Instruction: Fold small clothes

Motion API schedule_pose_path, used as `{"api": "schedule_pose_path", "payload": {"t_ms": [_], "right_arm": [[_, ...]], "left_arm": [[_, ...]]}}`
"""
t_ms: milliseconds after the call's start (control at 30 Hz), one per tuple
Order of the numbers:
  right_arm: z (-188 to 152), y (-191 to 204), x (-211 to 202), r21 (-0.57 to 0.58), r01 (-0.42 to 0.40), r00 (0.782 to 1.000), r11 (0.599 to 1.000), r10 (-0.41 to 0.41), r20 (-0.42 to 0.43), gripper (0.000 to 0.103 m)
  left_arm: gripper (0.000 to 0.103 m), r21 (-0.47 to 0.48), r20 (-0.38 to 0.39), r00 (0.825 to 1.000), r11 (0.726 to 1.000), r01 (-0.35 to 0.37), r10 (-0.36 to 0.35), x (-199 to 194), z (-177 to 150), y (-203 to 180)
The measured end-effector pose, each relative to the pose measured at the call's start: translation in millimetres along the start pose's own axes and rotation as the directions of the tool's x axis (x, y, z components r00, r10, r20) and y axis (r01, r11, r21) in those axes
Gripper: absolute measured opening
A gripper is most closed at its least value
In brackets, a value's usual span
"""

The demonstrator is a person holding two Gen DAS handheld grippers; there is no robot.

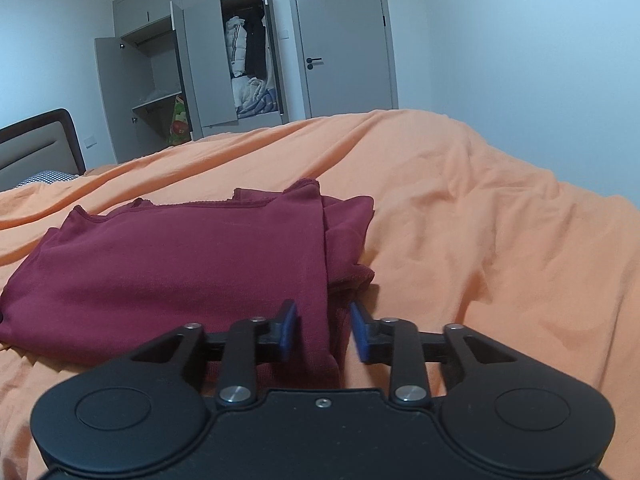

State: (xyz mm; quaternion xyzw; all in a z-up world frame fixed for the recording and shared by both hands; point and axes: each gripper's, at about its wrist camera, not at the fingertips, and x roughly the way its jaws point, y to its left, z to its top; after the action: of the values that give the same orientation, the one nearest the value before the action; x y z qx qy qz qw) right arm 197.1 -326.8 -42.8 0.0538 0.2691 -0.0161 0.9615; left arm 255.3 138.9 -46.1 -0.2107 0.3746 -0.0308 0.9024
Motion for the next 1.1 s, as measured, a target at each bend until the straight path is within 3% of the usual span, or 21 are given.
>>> {"api": "schedule_pose_path", "payload": {"t_ms": [33, 133, 300, 533, 800, 867, 900, 1000, 1033, 1067, 1100], "right_arm": [[-0.6, 0.5, -0.5, -0.003, 0.0, 1.0, 1.0, 0.0, 0.003, 0.049], [-0.2, 3.5, -1.6, -0.017, -0.009, 1.0, 1.0, 0.01, 0.014, 0.059], [22.0, 7.2, 9.4, -0.057, -0.045, 0.998, 0.997, 0.048, 0.052, 0.072], [72.7, 11.9, 65.3, -0.108, -0.151, 0.988, 0.983, 0.154, 0.024, 0.075], [93.6, 5.1, 130.6, -0.044, -0.197, 0.978, 0.979, 0.194, -0.075, 0.077], [94.9, 5.1, 139.9, -0.041, -0.203, 0.976, 0.978, 0.199, -0.091, 0.071], [95.9, 5.4, 143.6, -0.044, -0.197, 0.977, 0.98, 0.192, -0.097, 0.061], [98.1, 5.1, 150.1, -0.051, -0.185, 0.979, 0.981, 0.18, -0.099, 0.045], [98.7, 5.0, 151.2, -0.053, -0.188, 0.978, 0.981, 0.182, -0.097, 0.033], [99.1, 5.1, 152.6, -0.058, -0.192, 0.978, 0.98, 0.186, -0.098, 0.027], [98.9, 6.0, 153.5, -0.067, -0.195, 0.977, 0.979, 0.188, -0.098, 0.014]], "left_arm": [[0.026, 0.001, 0.004, 1.0, 1.0, -0.006, 0.006, -1.2, 0.0, -0.9], [0.049, 0.004, 0.031, 0.999, 1.0, -0.024, 0.024, -6.9, 0.5, -2.5], [0.067, 0.015, 0.071, 0.997, 1.0, -0.025, 0.024, -13.2, 5.0, -5.3], [0.08, 0.123, 0.171, 0.984, 0.992, 0.017, -0.038, 8.3, 54.0, -20.6], [0.086, 0.233, 0.107, 0.994, 0.973, 0.01, -0.036, 82.3, 103.9, -36.9], [0.082, 0.226, 0.1, 0.995, 0.974, 0.007, -0.03, 95.3, 111.7, -38.3], [0.08, 0.217, 0.101, 0.994, 0.976, 0.007, -0.029, 99.7, 115.4, -38.6], [0.055, 0.213, 0.097, 0.994, 0.977, 0.029, -0.051, 108.8, 124.9, -42.7], [0.041, 0.221, 0.094, 0.994, 0.975, 0.035, -0.057, 111.1, 126.9, -44.9], [0.015, 0.23, 0.087, 0.994, 0.972, 0.044, -0.066, 113.5, 128.6, -46.9], [0.004, 0.239, 0.077, 0.995, 0.97, 0.051, -0.071, 116.6, 129.9, -49.2]]}}
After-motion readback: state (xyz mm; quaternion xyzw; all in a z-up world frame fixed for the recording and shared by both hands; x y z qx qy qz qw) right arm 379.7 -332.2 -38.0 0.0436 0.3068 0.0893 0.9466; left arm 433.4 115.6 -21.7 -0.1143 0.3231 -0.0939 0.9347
